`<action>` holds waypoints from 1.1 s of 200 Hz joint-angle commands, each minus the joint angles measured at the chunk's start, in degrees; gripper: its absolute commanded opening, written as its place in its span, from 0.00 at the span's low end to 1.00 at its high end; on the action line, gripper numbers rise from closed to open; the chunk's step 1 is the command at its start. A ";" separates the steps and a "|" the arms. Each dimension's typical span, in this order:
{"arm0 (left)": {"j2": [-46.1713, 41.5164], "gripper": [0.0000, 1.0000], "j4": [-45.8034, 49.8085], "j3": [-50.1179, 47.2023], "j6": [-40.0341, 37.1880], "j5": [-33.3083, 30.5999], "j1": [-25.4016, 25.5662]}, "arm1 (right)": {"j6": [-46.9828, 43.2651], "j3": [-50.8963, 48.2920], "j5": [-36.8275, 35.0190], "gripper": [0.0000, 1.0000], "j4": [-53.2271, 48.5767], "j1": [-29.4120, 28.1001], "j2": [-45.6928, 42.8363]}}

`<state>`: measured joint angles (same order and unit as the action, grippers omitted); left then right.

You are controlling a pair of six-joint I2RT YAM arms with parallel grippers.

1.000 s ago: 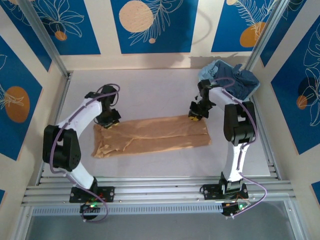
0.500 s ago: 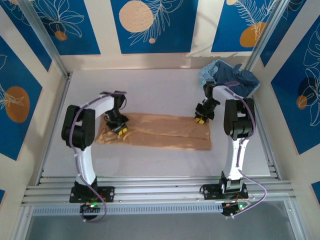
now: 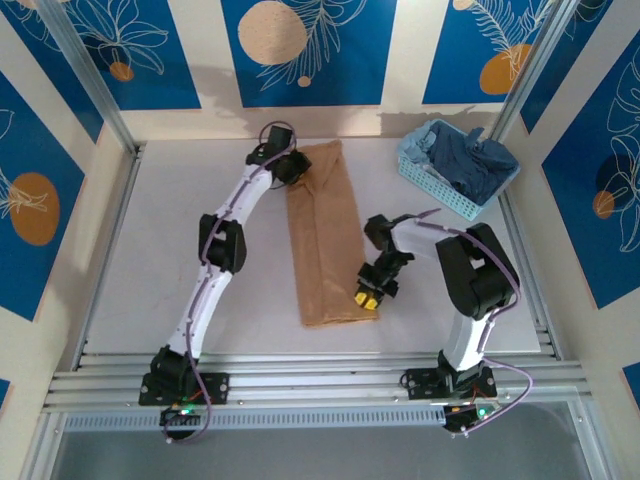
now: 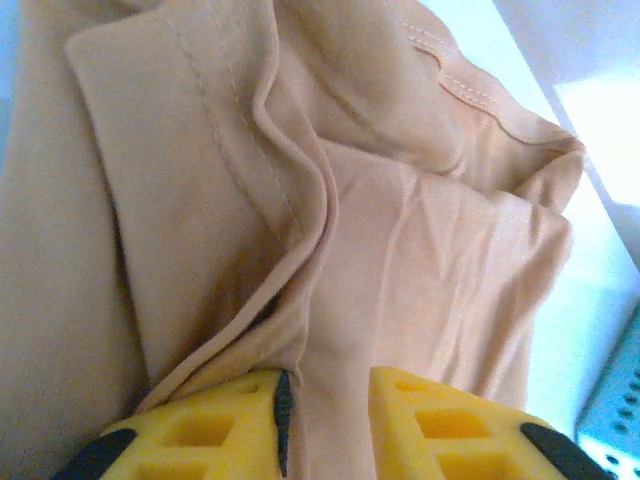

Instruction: Fold and stack the t-shirts

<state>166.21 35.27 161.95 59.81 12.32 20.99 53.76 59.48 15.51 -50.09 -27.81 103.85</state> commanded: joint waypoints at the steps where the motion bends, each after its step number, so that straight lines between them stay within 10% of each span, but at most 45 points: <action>1: -5.63 0.35 -6.86 -5.27 1.43 0.93 0.90 | 5.59 5.14 1.77 0.21 0.07 -3.83 0.73; 54: -27.03 0.51 11.93 -14.91 -12.40 -4.74 0.20 | -0.89 10.43 -4.42 0.38 -7.83 0.68 -8.44; 136: -71.76 0.49 9.40 -100.03 -17.10 18.33 10.08 | -11.66 -6.63 12.10 0.53 -1.86 11.57 -19.07; 220: -70.42 0.51 -4.73 -111.26 -2.04 14.58 24.23 | -12.45 -15.44 12.67 0.53 3.26 11.03 -14.72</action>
<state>94.78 36.93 52.18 52.34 28.80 44.29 42.33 45.78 25.98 -47.77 -16.27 88.40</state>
